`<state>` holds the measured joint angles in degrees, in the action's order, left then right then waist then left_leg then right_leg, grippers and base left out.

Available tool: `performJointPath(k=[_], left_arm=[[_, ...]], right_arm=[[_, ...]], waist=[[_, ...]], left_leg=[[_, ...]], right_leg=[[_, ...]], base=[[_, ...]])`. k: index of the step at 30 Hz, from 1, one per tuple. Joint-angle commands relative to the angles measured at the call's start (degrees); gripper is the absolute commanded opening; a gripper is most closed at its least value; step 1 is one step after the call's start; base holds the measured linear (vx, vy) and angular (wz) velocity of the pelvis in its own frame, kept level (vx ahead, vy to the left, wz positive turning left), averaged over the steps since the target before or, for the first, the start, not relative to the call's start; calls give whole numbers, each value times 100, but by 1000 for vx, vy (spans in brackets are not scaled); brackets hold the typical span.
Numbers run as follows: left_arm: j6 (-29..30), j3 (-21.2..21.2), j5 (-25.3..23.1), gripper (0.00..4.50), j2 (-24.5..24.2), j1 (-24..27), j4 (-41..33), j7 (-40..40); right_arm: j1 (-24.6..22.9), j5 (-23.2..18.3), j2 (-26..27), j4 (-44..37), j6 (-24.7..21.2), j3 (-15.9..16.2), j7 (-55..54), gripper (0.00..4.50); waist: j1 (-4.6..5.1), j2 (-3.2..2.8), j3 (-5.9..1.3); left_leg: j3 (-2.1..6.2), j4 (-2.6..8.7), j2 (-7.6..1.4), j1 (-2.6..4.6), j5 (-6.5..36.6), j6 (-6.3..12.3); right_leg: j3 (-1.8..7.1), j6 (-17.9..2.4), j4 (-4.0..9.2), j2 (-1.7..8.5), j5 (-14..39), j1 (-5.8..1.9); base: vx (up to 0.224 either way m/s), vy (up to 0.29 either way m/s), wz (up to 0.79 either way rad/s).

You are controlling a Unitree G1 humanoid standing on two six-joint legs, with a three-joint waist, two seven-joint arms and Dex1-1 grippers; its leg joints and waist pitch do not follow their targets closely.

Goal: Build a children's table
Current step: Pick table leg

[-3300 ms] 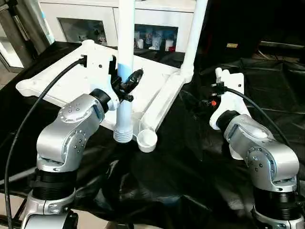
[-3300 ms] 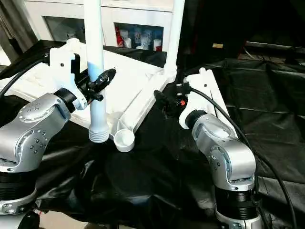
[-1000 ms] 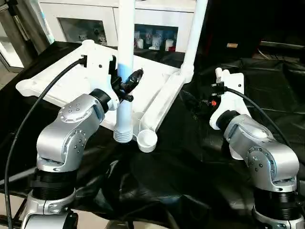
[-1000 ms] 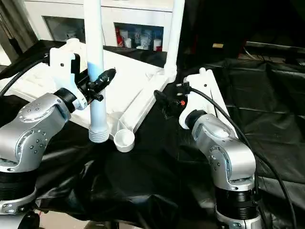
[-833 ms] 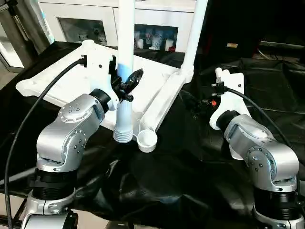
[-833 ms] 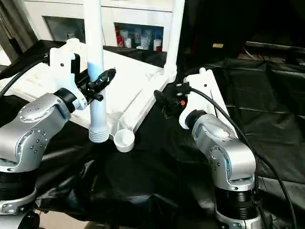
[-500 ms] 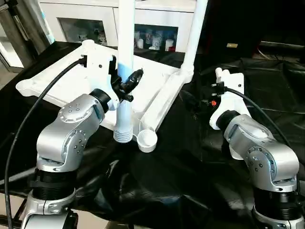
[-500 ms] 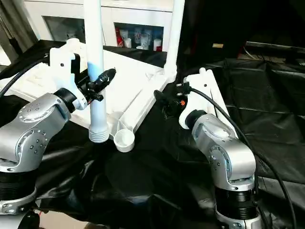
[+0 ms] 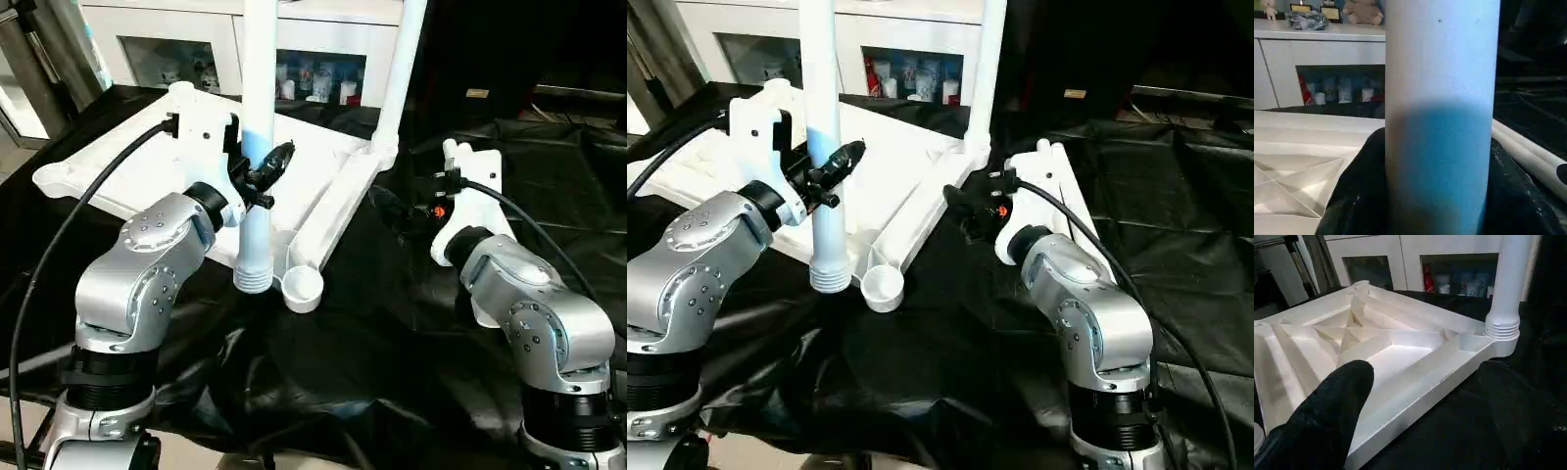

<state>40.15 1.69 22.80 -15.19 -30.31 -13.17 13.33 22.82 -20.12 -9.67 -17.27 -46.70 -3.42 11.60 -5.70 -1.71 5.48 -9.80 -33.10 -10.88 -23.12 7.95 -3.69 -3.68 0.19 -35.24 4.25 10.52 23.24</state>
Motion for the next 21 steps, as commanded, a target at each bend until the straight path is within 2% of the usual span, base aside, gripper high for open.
performJointPath(k=[1,21], left_arm=[[-9,-3,-17,185,-24,-94,-95,-7],[-9,-3,-17,185,-24,-94,-95,-7]], right_arm=[[22,27,-13,-59,22,-9,-19,393],[22,27,-13,-59,22,-9,-19,393]], waist=[[-2,-40,-459],[-7,-40,-465]], left_leg=[[71,346,-131,153,1386,-279],[70,339,-130,155,1338,-268]], right_leg=[[245,-703,417,293,1087,-249],[246,-698,414,291,1065,-247]], base=[[0,0,0],[0,0,0]])
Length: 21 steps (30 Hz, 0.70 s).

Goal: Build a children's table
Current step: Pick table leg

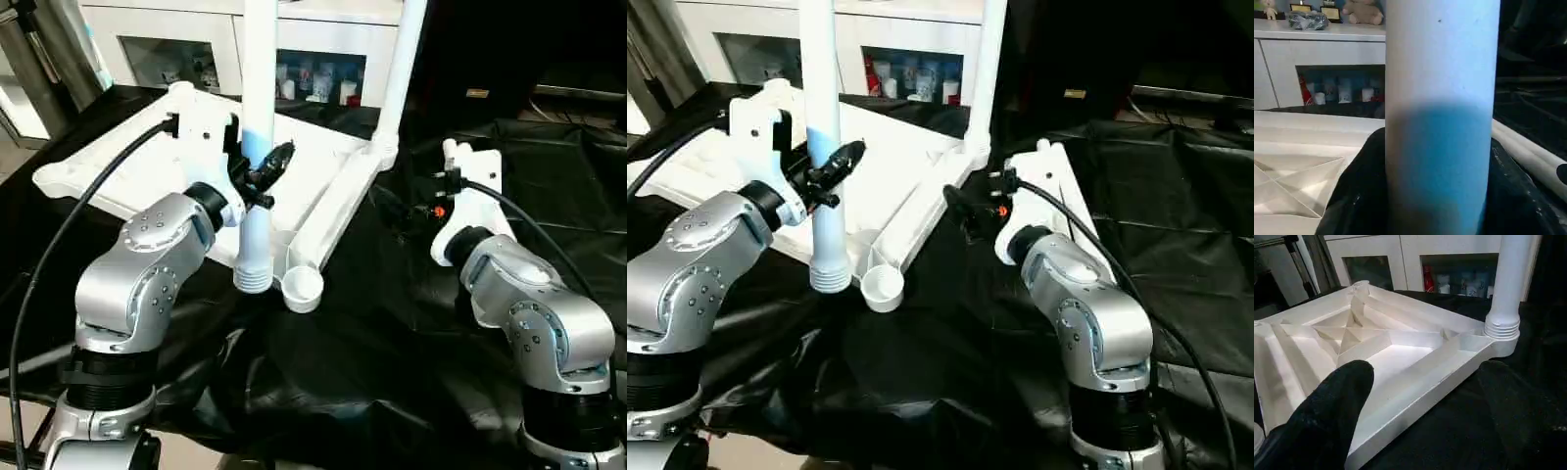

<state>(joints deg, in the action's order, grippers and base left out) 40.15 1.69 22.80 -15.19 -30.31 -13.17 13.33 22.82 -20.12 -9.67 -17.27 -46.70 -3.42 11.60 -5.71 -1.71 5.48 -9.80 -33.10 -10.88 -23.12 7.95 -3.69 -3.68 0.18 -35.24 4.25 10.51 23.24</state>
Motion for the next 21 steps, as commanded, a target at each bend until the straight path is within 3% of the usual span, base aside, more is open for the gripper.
performJointPath(k=[1,21], left_arm=[[-9,-3,-17,185,-24,-94,-95,-7],[-9,-3,-17,185,-24,-94,-95,-7]], right_arm=[[22,28,-13,-59,22,-9,-19,393],[22,28,-13,-59,22,-9,-19,393]], waist=[[-5,-42,-465],[-4,-40,-464]], left_leg=[[69,339,-131,155,1337,-267],[70,341,-130,156,1364,-269]], right_leg=[[245,-702,413,290,1054,-247],[244,-699,415,292,1091,-250]], base=[[0,0,0],[0,0,0]])
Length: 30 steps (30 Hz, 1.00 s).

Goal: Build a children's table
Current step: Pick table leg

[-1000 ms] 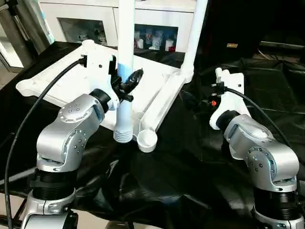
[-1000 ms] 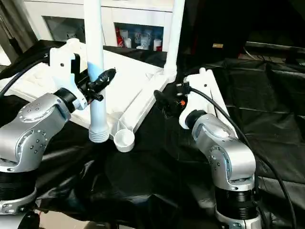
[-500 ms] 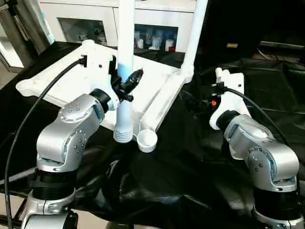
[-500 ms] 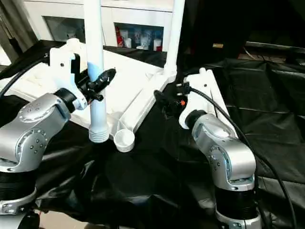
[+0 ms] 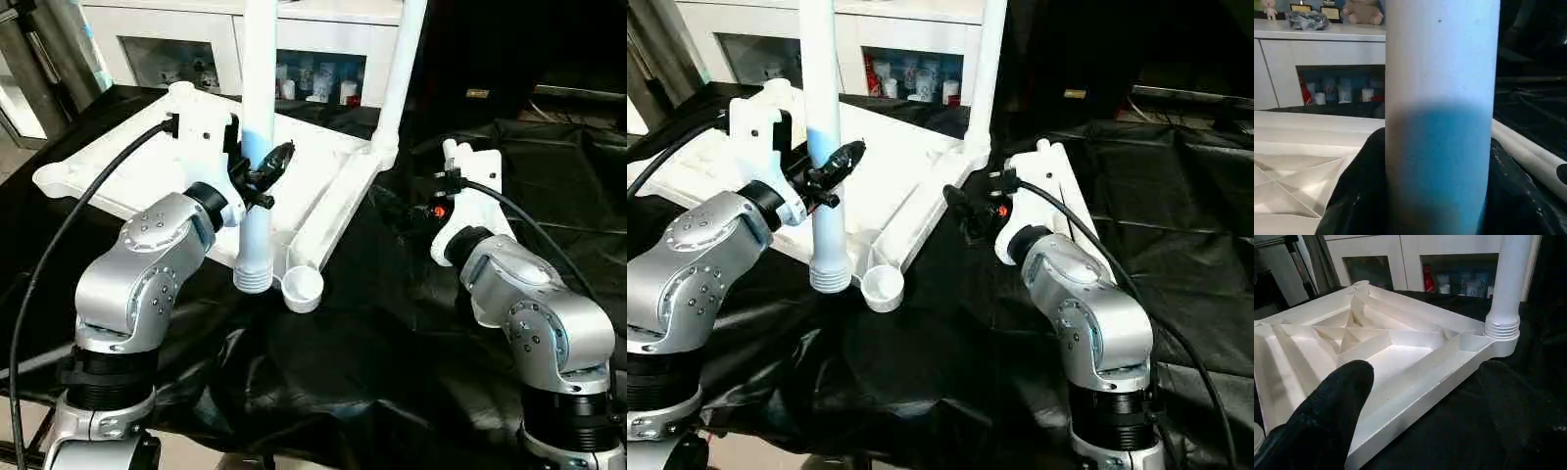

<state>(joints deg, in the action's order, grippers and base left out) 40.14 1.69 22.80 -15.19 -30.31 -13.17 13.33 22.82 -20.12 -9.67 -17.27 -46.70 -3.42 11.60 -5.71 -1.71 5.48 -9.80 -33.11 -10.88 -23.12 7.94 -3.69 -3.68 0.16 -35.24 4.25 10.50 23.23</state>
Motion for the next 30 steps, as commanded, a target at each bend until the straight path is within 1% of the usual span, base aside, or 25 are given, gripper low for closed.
performJointPath(k=[1,8,19,30], left_arm=[[-8,-3,-17,185,-24,-95,-95,-7],[-8,-3,-17,185,-24,-95,-95,-7],[-8,-3,-17,185,-24,-95,-95,-7],[-8,-3,-17,185,-24,-95,-95,-7]], right_arm=[[22,27,-13,-58,22,-9,-19,393],[22,27,-13,-58,22,-9,-19,393],[22,27,-13,-58,22,-9,-19,393],[22,27,-13,-58,22,-9,-19,393]], waist=[[-6,-40,-463],[-5,-40,-466],[-6,-39,-462],[-6,-42,-469]], left_leg=[[69,340,-130,156,1364,-269],[69,338,-130,155,1333,-265],[70,341,-129,154,1361,-265],[70,336,-129,154,1321,-263]], right_leg=[[245,-693,419,294,1103,-249],[245,-705,411,291,1037,-250],[243,-685,419,294,1128,-249],[243,-710,408,293,1025,-254]], base=[[0,0,0],[0,0,0],[0,0,0],[0,0,0]])
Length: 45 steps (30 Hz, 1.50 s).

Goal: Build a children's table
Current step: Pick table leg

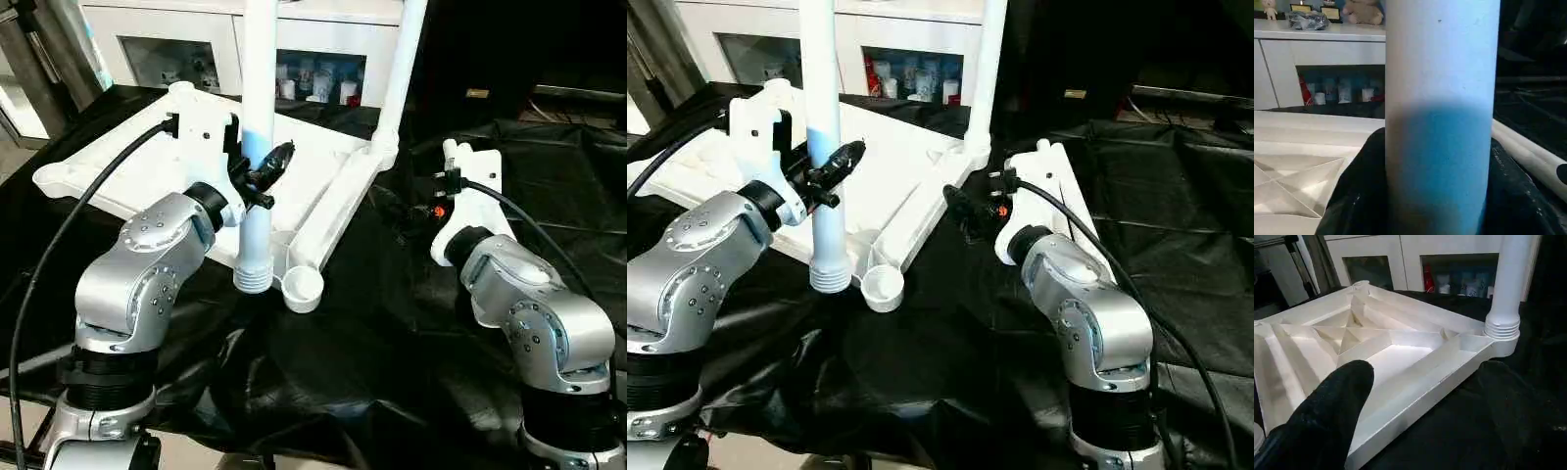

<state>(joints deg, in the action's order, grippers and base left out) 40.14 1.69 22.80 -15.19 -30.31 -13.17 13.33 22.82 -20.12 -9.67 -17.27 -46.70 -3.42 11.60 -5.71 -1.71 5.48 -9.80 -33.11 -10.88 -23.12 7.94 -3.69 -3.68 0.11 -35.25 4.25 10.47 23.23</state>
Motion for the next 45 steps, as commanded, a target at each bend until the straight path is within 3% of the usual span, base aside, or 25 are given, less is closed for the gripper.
performJointPath(k=[1,5,6,7,8,9,12,22,23,25,27,29,30,31,35,36,37,39,41,45], left_arm=[[-8,-3,-17,185,-24,-94,-95,-7],[-8,-3,-17,185,-24,-94,-95,-7],[101,80,-450,185,68,511,-528,-646],[235,52,-653,185,113,776,-705,-938],[365,-76,-579,185,89,634,-572,-809],[373,-83,-574,185,88,625,-565,-802],[389,-68,-530,185,93,578,-519,-770],[562,189,-397,185,255,528,-751,-862],[596,356,-207,185,366,439,-767,-878],[677,694,220,185,617,194,-757,-929],[899,979,660,185,835,-258,-586,-975],[1114,1049,797,185,886,-645,-252,-945],[1250,1070,803,185,907,-839,-49,-943],[1338,1085,799,185,921,-971,95,-943],[1649,1104,836,185,952,-1361,671,-862],[1645,1087,881,185,961,-1530,918,-784],[1598,967,816,185,926,-1653,1095,-713],[1597,923,837,185,934,-1765,1234,-677],[1548,934,854,185,970,-1908,1386,-695],[1579,966,889,185,1053,-2198,1666,-645]], right_arm=[[22,27,-13,-59,22,-9,-19,393],[22,27,-13,-59,22,-9,-19,393],[122,440,74,-61,406,-55,-525,393],[154,556,87,-66,605,-44,-612,393],[104,334,3,-91,589,52,-205,393],[101,322,-3,-93,589,59,-180,393],[109,262,-14,-129,581,103,-76,393],[190,82,38,-101,674,63,63,393],[214,30,24,-85,663,67,147,393],[283,-105,-102,0,554,151,455,393],[420,-484,-180,223,311,165,939,393],[637,-886,-244,488,8,36,1351,393],[752,-1164,-312,622,-258,-42,1614,393],[833,-1345,-360,719,-436,-94,1791,393],[1031,-1500,-841,973,-698,103,2558,393],[1208,-1789,-883,1150,-859,-101,2744,393],[1359,-2030,-922,1280,-1018,-258,2889,393],[1435,-2092,-989,1342,-1073,-249,3010,393],[1501,-2057,-1124,1408,-1115,-114,3158,393],[1636,-1616,-1266,1539,-970,460,3276,393]], waist=[[-5,-40,-468],[-5,-42,-462],[18,405,-536],[18,405,-536],[-11,62,-539],[-26,49,-549],[-46,95,-549],[-86,131,-524],[-86,160,-521],[-100,154,-524],[-106,173,-518],[-103,205,-509],[-106,205,-512],[-112,247,-508],[-173,237,-529],[-213,245,-565],[-201,279,-555],[-234,267,-571],[-275,275,-576],[-294,272,-567]], left_leg=[[69,336,-129,155,1318,-261],[69,339,-130,159,1368,-266],[24,332,-131,128,1208,-156],[24,332,-131,128,1208,-156],[76,331,-180,90,828,-216],[46,301,-153,156,962,-214],[57,320,-146,172,1239,-250],[72,344,-150,168,1621,-324],[68,339,-145,170,1632,-307],[65,312,-143,188,1675,-301],[75,302,-128,172,1704,-246],[77,305,-120,154,1692,-223],[68,279,-96,180,1723,-193],[72,280,-97,161,1686,-164],[72,275,-114,144,1417,-163],[75,263,-118,141,1247,-118],[70,269,-121,119,1174,-95],[75,262,-145,126,1033,-82],[59,246,-152,136,896,-51],[53,243,-146,124,863,-61]], right_leg=[[244,-705,409,292,1029,-252],[245,-692,420,293,1113,-245],[236,-643,444,291,1096,-336],[236,-643,444,291,1096,-336],[223,-669,322,344,737,-308],[237,-625,367,299,835,-250],[242,-557,402,300,1131,-257],[245,-428,440,316,1650,-217],[243,-419,453,324,1745,-214],[238,-467,464,329,1806,-208],[227,-466,462,324,1820,-212],[219,-425,469,319,1875,-219],[220,-402,473,307,1944,-204],[216,-339,494,318,2039,-222],[226,-251,494,327,1926,-240],[223,-346,465,347,1739,-252],[222,-383,464,341,1634,-264],[216,-538,417,351,1352,-264],[222,-723,373,344,997,-275],[220,-851,366,360,880,-292]], base=[[0,0,0],[0,0,0],[0,0,0],[0,0,0],[0,0,0],[0,0,0],[0,0,0],[0,0,0],[0,0,0],[0,0,0],[0,0,0],[0,0,0],[0,0,0],[0,0,0],[0,0,0],[0,0,0],[0,0,0],[0,0,0],[0,0,0],[0,0,0]])
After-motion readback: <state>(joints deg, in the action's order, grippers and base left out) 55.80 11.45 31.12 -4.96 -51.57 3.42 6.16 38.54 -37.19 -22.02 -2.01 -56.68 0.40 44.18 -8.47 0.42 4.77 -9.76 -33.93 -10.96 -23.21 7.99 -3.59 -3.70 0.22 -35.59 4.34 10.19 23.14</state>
